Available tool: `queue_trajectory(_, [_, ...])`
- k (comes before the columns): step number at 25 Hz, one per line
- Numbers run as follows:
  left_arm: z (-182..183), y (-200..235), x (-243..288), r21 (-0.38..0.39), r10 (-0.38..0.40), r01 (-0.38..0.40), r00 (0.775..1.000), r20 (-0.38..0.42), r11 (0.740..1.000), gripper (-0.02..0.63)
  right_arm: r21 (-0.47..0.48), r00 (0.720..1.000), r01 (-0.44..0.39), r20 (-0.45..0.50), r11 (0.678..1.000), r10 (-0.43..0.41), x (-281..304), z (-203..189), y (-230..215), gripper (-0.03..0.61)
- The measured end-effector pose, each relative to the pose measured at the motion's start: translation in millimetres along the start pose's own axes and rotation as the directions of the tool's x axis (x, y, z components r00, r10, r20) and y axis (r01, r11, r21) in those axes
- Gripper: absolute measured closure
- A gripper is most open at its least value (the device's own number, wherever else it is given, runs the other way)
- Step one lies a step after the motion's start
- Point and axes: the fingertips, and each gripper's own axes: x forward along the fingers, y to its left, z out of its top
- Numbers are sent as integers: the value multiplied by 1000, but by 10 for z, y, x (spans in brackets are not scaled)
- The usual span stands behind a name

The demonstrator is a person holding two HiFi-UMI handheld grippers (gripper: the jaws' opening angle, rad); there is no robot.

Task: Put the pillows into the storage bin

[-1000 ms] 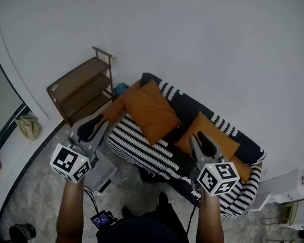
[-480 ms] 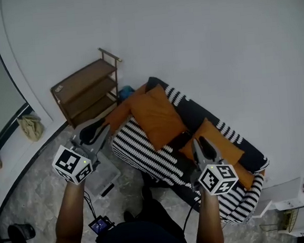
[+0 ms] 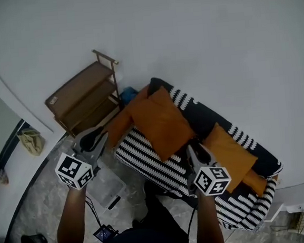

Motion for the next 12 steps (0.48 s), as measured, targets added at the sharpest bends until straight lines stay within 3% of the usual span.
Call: queue_trajectory(12, [-1090, 796, 2265, -62, -9, -3, 981, -194, 998, 531, 205, 980, 87, -193, 975, -47, 1812, -673, -1602, 410])
